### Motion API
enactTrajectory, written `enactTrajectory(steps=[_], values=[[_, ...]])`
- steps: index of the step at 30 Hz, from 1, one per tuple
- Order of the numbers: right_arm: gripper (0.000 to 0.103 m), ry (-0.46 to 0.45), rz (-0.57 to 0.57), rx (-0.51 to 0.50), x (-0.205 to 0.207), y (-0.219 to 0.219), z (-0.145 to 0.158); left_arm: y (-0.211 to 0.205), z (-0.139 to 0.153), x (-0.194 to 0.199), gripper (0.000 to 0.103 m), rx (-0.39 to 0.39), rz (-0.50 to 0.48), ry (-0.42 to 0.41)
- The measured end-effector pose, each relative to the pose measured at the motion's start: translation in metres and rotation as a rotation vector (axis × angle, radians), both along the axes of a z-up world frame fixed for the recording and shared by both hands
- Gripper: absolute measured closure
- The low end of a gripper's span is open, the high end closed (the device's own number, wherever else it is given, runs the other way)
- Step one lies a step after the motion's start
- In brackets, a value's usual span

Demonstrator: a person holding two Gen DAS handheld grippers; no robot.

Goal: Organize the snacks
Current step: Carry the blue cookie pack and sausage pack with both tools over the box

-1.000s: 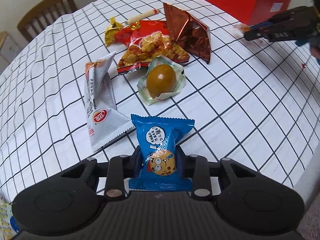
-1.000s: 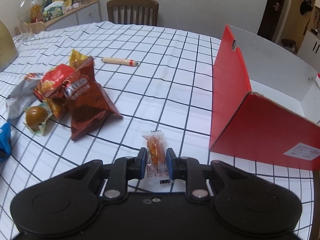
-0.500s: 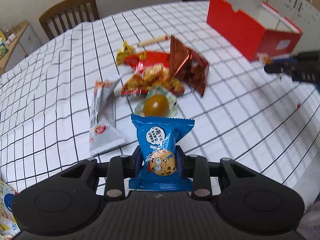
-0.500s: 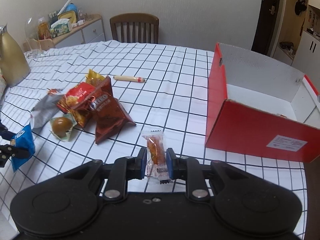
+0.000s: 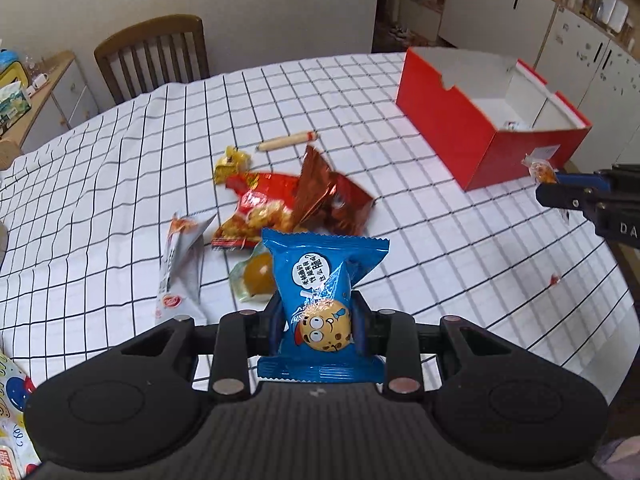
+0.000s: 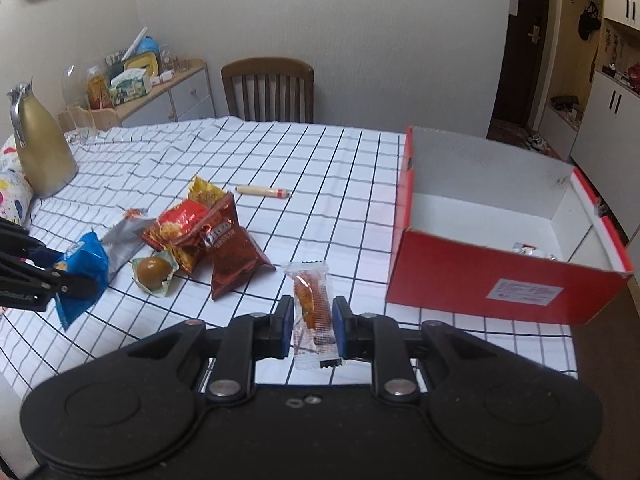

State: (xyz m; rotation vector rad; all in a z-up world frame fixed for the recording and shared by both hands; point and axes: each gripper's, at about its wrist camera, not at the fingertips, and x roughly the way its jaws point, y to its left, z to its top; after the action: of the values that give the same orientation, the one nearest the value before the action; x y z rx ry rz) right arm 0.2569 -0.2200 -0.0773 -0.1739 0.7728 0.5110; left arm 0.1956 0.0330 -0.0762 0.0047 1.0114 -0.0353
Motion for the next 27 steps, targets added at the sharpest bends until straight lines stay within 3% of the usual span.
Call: enactTrajectory(steps=[13, 27], values=[[0.084, -0.071, -0.035, 0.051, 0.002, -0.035, 0.043, -0.047, 0.044, 0.032, 0.071, -0.051, 0.026, -0.092], [0.084, -0.137, -0.078, 0.050, 0.042, -0.084, 0.064, -0.119, 0.064, 0.091, 0.071, -0.118, 0.016, -0.118]])
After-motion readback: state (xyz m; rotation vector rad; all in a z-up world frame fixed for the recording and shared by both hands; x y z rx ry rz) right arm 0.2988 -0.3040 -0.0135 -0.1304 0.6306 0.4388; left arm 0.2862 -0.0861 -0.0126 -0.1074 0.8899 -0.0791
